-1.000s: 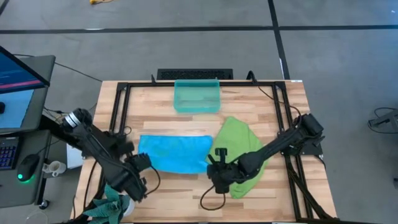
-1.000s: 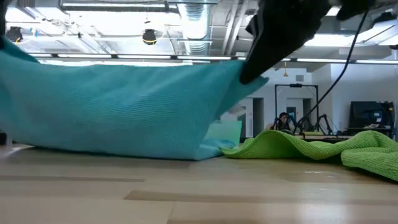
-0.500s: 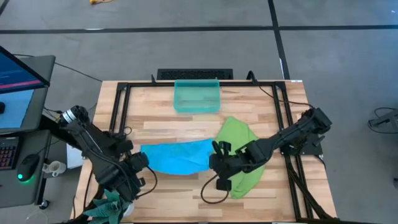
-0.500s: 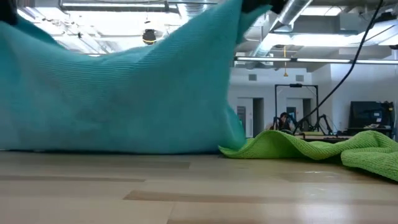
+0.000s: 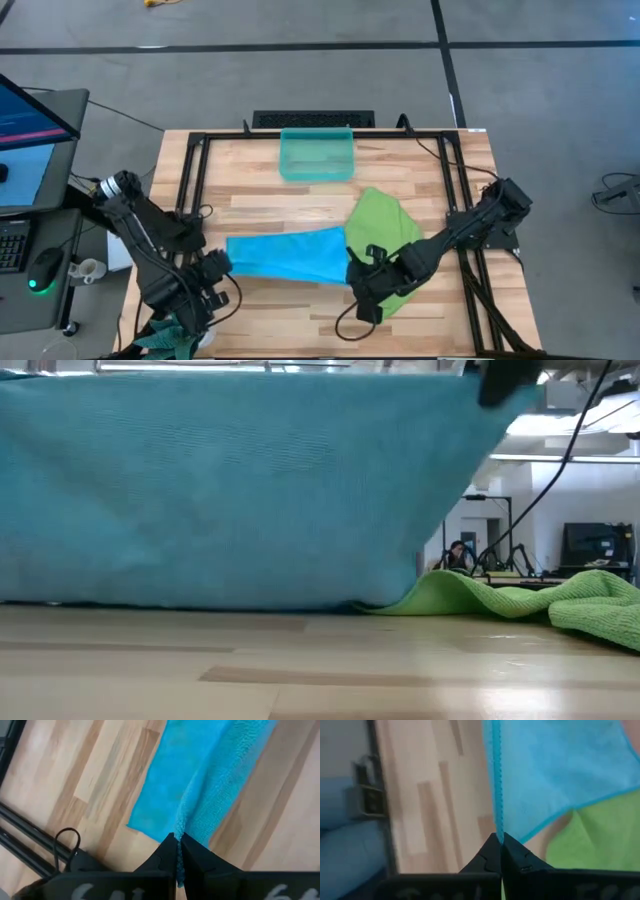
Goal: Roll microfiber towels into tight, uniform cylinder then place into a basket
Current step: Fold the blue microfiber cloth
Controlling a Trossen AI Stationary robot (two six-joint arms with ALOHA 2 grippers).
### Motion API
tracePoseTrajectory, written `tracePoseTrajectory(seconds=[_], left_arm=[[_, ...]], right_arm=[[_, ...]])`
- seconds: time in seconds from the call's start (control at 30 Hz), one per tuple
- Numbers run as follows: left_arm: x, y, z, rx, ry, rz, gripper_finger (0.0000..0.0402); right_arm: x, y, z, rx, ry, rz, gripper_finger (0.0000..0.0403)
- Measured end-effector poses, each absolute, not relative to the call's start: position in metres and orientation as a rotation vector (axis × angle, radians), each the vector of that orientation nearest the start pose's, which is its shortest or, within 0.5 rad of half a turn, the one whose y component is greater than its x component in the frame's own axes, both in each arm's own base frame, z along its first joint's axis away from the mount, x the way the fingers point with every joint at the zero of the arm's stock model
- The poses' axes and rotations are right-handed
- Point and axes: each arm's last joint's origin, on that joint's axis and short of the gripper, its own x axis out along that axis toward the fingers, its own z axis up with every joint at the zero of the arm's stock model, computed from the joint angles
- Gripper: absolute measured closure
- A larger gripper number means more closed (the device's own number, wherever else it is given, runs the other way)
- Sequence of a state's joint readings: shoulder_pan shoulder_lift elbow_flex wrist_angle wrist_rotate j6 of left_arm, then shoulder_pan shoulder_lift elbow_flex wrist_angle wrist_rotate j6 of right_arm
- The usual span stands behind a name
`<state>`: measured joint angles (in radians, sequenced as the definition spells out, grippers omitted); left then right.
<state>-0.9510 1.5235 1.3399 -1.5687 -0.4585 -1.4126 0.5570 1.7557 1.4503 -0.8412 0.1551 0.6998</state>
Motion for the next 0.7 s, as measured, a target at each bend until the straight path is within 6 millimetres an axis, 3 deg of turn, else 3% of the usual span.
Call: tracePoseTrajectory(seconds=[0.37, 0.7], left_arm=[[0.151, -0.193, 0.288, -0.08, 1.096, 0.608, 0.0401], [0.159, -0.192, 0.285, 0.062, 1.016, 0.59, 0.0401]], right_arm=[[0.319, 0.168, 0.259, 0.203, 1.125, -0.036, 0.0391], [0.325, 0.161, 0.269, 0.123, 1.059, -0.056, 0.0391]])
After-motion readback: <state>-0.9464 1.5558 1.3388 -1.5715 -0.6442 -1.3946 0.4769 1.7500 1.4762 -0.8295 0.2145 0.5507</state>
